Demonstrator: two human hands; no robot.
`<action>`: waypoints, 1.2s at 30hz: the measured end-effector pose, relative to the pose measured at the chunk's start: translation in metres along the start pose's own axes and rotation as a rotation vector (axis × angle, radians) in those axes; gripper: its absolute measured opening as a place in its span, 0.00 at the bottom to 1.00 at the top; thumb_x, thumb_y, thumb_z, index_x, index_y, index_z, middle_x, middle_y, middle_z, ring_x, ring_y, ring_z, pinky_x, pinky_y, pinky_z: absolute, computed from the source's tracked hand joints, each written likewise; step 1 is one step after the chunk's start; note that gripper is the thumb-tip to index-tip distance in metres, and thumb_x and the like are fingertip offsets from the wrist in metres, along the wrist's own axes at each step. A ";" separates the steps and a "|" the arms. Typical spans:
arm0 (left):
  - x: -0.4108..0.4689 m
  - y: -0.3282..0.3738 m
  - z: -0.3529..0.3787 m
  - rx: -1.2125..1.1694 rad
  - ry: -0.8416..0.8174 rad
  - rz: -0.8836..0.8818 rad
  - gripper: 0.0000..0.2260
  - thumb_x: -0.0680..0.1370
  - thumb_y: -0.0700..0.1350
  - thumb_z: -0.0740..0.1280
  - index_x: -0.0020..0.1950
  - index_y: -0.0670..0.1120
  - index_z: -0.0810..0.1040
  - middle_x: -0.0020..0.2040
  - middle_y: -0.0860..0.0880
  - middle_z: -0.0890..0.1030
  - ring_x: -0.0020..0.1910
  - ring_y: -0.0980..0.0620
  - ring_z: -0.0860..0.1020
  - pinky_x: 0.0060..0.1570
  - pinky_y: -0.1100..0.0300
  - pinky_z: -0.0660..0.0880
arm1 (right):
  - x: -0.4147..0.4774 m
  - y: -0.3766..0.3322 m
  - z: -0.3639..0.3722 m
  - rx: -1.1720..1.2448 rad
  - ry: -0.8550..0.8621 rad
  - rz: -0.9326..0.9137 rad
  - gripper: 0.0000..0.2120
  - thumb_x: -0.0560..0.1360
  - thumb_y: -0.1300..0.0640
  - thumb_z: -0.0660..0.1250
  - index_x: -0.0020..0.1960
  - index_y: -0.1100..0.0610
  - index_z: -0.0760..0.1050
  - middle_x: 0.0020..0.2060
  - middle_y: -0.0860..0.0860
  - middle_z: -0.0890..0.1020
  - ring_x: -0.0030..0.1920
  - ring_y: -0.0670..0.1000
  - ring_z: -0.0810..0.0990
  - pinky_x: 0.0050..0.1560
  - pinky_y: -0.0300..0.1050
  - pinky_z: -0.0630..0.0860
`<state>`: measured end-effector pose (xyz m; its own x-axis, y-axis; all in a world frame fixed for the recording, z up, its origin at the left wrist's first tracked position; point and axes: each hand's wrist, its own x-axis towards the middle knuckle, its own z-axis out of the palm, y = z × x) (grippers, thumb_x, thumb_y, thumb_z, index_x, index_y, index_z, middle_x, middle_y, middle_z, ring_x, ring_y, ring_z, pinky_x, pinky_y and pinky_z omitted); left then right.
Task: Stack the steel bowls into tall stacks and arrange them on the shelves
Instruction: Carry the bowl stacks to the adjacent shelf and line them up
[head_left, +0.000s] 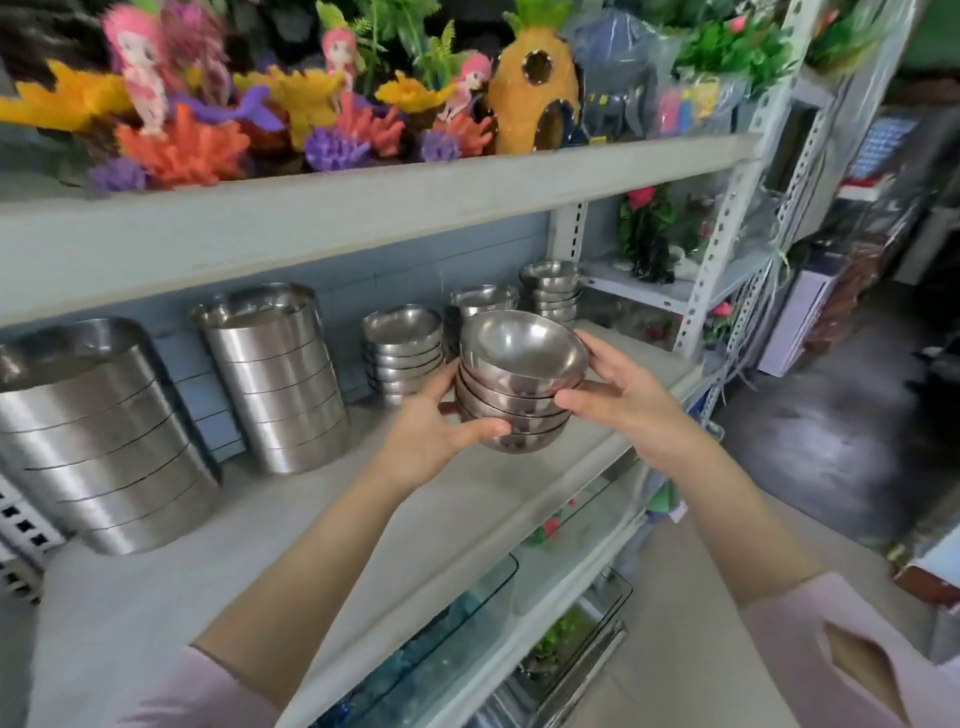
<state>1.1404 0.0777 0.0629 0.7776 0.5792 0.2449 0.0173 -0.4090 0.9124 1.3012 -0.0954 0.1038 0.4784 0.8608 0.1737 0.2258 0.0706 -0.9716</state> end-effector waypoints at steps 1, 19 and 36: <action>0.013 -0.004 0.012 -0.006 0.016 -0.009 0.39 0.64 0.50 0.81 0.72 0.53 0.69 0.61 0.58 0.79 0.57 0.60 0.78 0.55 0.72 0.74 | 0.012 0.007 -0.015 -0.002 -0.009 0.004 0.42 0.64 0.58 0.77 0.75 0.48 0.66 0.67 0.46 0.77 0.58 0.45 0.82 0.61 0.44 0.77; 0.242 -0.069 0.227 -0.088 0.277 -0.287 0.42 0.60 0.51 0.81 0.70 0.48 0.68 0.61 0.52 0.79 0.58 0.57 0.79 0.54 0.68 0.74 | 0.252 0.141 -0.271 -0.112 -0.417 0.106 0.50 0.58 0.52 0.82 0.77 0.48 0.63 0.67 0.44 0.77 0.65 0.44 0.77 0.70 0.52 0.72; 0.258 -0.078 0.255 -0.013 0.339 -0.337 0.43 0.62 0.58 0.79 0.73 0.51 0.65 0.63 0.57 0.79 0.63 0.59 0.76 0.64 0.59 0.71 | 0.286 0.176 -0.293 -0.051 -0.521 0.032 0.39 0.67 0.60 0.77 0.69 0.36 0.64 0.65 0.35 0.74 0.62 0.32 0.75 0.55 0.26 0.72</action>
<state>1.4999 0.0794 -0.0282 0.4810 0.8763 0.0254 0.2238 -0.1508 0.9629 1.7267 0.0154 0.0294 0.0033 0.9996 0.0283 0.2656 0.0264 -0.9637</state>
